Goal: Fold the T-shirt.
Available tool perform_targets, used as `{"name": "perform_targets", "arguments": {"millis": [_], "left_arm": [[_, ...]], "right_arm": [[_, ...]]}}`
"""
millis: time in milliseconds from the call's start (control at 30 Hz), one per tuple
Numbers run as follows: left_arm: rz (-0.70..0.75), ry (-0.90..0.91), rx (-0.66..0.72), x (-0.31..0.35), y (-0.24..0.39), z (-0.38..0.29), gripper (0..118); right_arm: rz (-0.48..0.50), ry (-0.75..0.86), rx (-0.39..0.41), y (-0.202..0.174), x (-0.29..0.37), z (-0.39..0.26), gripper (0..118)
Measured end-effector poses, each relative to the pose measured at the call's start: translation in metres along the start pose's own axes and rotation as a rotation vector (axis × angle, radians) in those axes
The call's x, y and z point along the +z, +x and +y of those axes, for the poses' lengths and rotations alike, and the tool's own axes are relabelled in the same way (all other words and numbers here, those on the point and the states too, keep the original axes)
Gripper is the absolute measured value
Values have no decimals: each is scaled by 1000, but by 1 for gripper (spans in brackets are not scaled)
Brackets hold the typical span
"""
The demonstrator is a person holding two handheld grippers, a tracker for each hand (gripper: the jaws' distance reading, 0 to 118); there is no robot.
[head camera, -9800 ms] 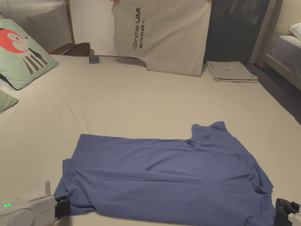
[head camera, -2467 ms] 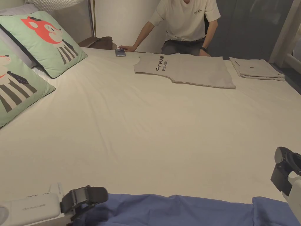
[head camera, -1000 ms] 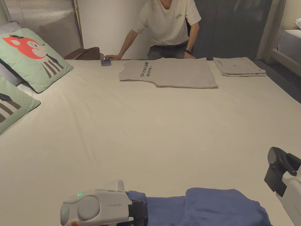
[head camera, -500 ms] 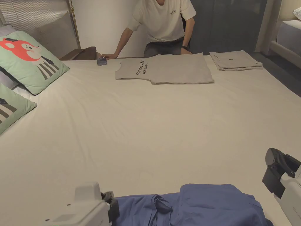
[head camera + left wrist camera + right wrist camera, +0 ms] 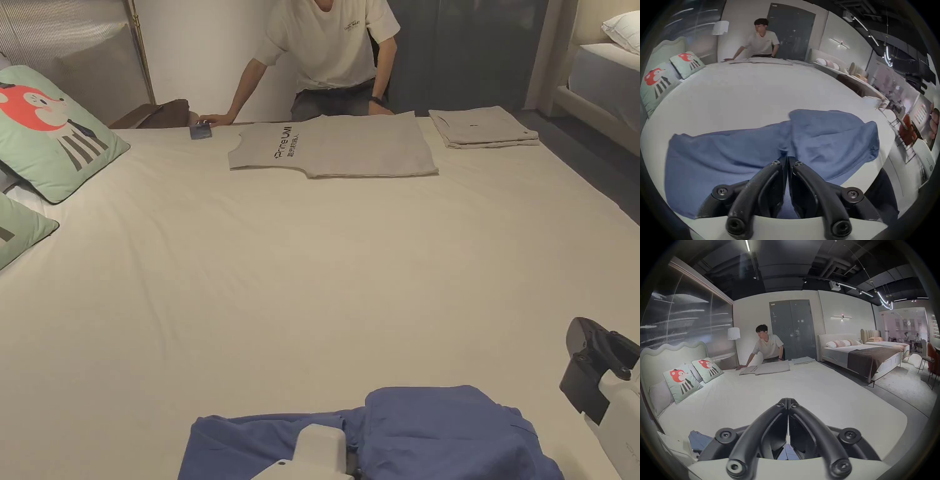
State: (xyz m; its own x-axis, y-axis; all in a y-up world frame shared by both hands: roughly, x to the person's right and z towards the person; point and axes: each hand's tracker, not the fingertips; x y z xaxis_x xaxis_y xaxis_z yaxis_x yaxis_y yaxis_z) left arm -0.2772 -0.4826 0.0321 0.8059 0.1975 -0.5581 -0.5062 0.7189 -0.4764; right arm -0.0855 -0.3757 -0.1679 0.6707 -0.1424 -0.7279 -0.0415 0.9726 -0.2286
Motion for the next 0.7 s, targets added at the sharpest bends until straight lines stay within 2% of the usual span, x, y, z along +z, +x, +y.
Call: {"name": "perform_targets", "arguments": {"millis": [167,433,467,500,533,567,600,633,700], "left_arm": [[-124,33,91,16,-16,12,1],[-298,131,461,82,-161,29,1],[-302,122,491,87,-181,27,7],[-294,97,522,93,-200,26,20],[-285,90,547,98,-217,22,44],[-284,78,551,101,-231,19,80],[-267,65,560,103,-241,15,104],[-265,63,586,103,-252,11,112],[-295,64,688,103,-272,3,111]], "right_arm": [[-12,7,0,2,4,3,0],[8,2,8,-13,0,8,0],[13,0,9,-16,-1,8,0],[18,-3,11,-18,-3,7,0],[23,-6,13,-20,-4,6,0],[28,-7,14,-23,-5,6,0],[34,-10,16,-25,-6,6,0],[38,-13,18,-27,-9,4,0],[44,-16,23,-31,-9,4,0]]}}
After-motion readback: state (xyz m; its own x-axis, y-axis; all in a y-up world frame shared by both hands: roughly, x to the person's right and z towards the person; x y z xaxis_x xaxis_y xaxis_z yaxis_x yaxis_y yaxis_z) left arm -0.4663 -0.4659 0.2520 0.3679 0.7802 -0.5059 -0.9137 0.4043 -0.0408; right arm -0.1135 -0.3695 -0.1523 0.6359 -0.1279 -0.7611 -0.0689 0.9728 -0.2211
